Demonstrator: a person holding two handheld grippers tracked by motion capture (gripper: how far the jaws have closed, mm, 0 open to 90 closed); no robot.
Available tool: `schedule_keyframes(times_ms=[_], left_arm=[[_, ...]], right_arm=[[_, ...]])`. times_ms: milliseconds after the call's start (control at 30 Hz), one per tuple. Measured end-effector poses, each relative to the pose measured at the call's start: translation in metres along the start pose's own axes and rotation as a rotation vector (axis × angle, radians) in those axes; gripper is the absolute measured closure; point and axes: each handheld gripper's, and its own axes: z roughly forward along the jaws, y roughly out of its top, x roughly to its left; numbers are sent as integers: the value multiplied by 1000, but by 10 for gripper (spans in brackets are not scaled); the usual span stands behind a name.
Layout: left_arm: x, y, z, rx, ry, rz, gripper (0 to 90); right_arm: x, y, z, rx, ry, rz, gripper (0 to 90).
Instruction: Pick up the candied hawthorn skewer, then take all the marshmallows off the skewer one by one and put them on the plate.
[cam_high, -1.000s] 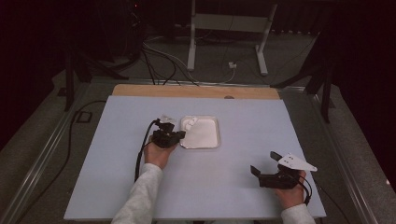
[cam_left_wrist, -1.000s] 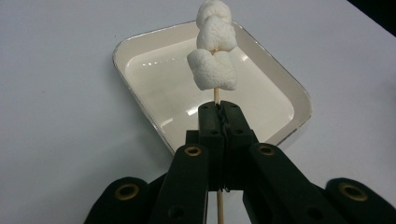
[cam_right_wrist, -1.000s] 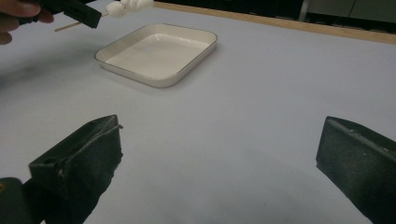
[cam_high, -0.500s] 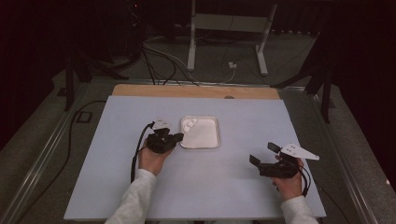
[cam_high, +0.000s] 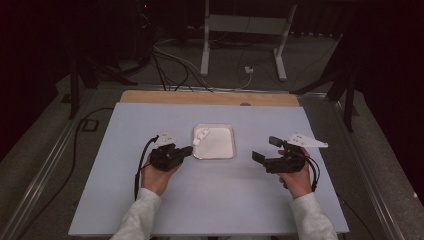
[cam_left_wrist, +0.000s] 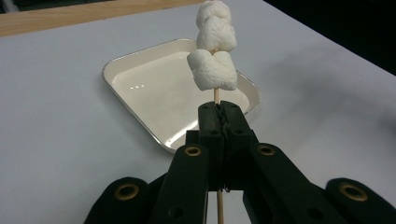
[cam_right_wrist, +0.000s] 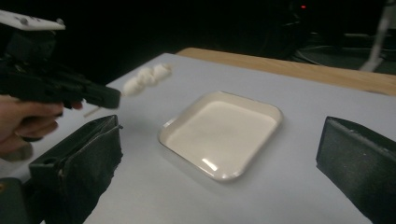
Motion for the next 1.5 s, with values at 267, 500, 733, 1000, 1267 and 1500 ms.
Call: schedule_keyframes(times_ms=[267, 500, 733, 1000, 1267, 1500], left_arm=[[2, -2, -5, -14, -12, 8, 900], [3, -4, -6, -25, -23, 8, 900], [0, -2, -9, -48, -36, 8, 900], [0, 0, -15, -78, -39, 3, 900], [-5, 1, -17, -84, -54, 21, 900], [-8, 1, -17, -87, -64, 31, 900]], right_arm=[[6, 18, 29, 48, 43, 12, 0], [15, 29, 49, 57, 58, 11, 0], [24, 39, 66, 51, 96, 47, 0], [28, 41, 86, 56, 133, 100, 0], [27, 43, 102, 80, 172, 173, 56], [27, 38, 115, 122, 250, 244, 225]])
